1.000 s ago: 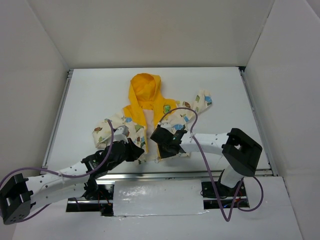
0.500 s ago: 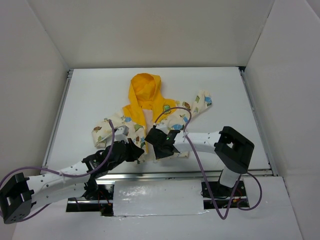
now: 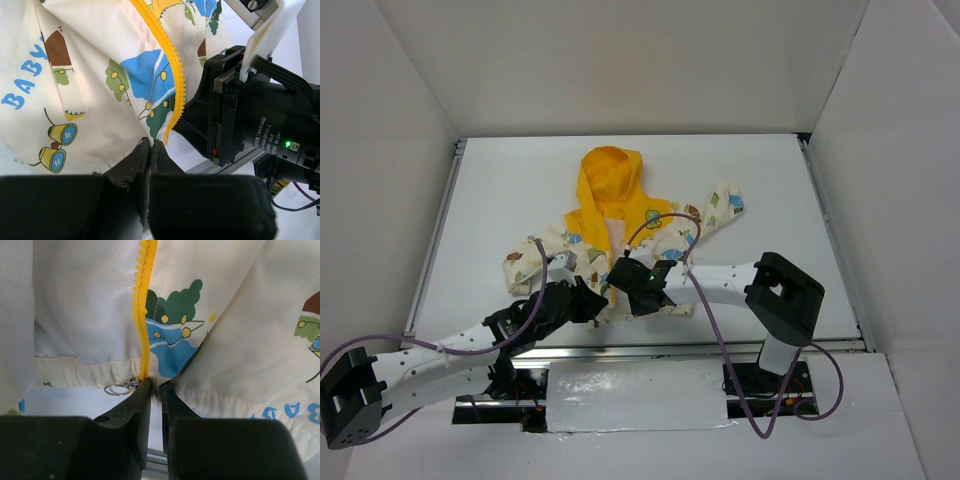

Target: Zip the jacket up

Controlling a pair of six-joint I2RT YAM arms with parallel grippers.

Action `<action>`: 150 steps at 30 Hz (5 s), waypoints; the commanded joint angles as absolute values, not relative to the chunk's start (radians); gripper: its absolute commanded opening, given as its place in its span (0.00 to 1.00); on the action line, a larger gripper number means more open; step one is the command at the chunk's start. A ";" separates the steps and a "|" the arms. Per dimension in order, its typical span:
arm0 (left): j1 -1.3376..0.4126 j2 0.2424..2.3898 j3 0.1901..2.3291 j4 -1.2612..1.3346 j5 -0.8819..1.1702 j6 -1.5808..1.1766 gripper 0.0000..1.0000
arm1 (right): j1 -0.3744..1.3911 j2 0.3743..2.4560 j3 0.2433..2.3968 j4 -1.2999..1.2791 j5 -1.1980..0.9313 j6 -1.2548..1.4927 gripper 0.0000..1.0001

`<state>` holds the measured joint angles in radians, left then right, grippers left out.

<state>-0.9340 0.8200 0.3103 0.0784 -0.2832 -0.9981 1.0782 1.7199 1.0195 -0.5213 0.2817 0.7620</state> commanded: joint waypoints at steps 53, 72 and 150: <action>-0.865 0.828 0.471 0.267 -0.224 -0.787 0.00 | 1.235 0.903 0.400 0.617 0.505 0.182 0.00; -0.865 0.730 0.310 0.448 -0.150 -0.805 0.00 | 1.154 0.979 0.327 0.551 0.282 0.463 0.00; -0.864 0.796 0.279 0.512 -0.052 -0.835 0.00 | 1.006 1.002 0.350 0.669 0.132 0.448 0.00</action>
